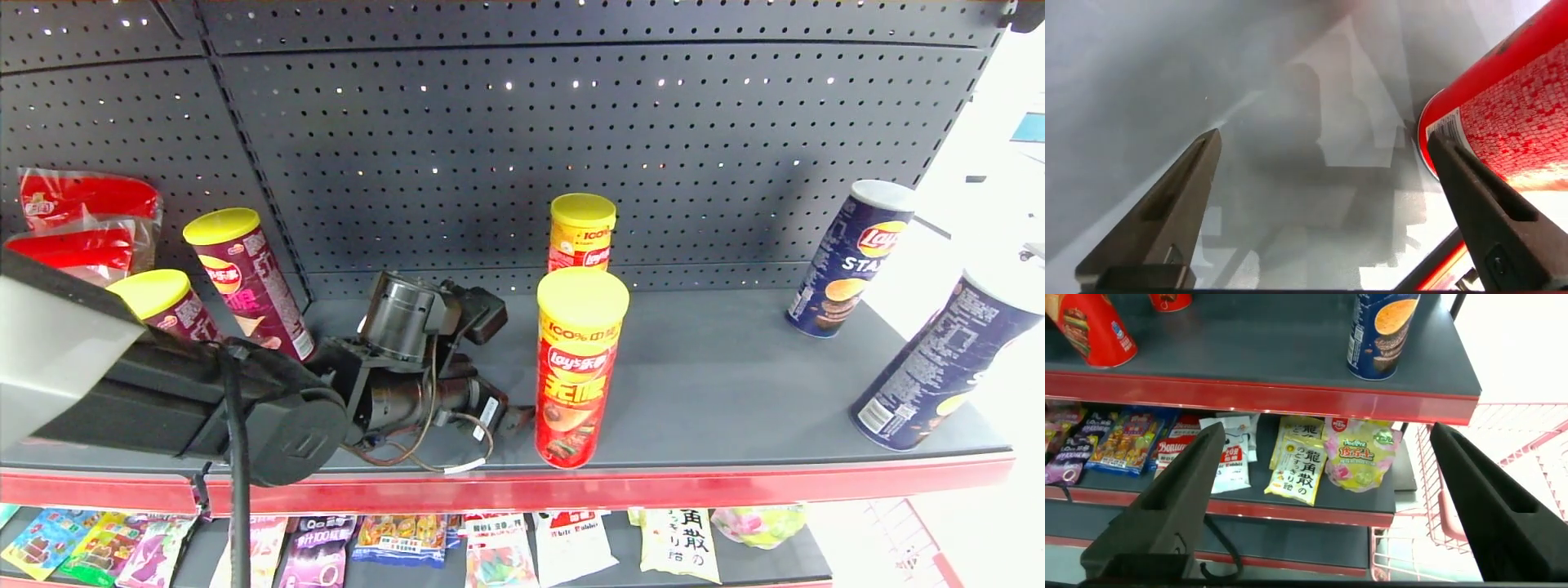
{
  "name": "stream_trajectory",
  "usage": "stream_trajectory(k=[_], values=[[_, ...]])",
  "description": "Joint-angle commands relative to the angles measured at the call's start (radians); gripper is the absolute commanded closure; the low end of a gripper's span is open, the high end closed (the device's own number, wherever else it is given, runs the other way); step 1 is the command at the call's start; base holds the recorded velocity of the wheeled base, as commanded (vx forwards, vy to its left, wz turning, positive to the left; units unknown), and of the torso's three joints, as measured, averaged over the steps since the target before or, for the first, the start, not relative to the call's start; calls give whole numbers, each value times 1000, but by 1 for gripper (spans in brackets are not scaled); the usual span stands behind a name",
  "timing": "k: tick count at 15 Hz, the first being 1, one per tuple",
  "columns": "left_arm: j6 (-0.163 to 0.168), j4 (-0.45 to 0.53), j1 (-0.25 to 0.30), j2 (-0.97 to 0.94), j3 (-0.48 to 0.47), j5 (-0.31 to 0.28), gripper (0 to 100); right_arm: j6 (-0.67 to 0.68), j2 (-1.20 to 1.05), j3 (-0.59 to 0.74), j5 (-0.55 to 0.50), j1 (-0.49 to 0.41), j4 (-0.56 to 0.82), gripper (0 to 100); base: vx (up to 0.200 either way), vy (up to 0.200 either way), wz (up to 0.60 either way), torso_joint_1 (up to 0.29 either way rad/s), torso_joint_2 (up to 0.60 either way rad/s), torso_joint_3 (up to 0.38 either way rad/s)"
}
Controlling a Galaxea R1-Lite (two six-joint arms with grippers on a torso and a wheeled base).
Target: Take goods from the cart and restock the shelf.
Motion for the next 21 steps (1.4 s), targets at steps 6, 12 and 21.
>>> stream_trajectory(k=[6,12,21], values=[[-4,7,39,-305,191,0,0,-22,4,31,63,1,-4,0,0,0,0,0,0,0],[-53,720,217,-1322,448,2,0,-76,93,-8,43,-122,10,0,0,0,0,0,0,0],[-165,1088,643,-1857,544,132,0,-158,6,87,160,-378,-35,0,0,0,0,0,0,0]])
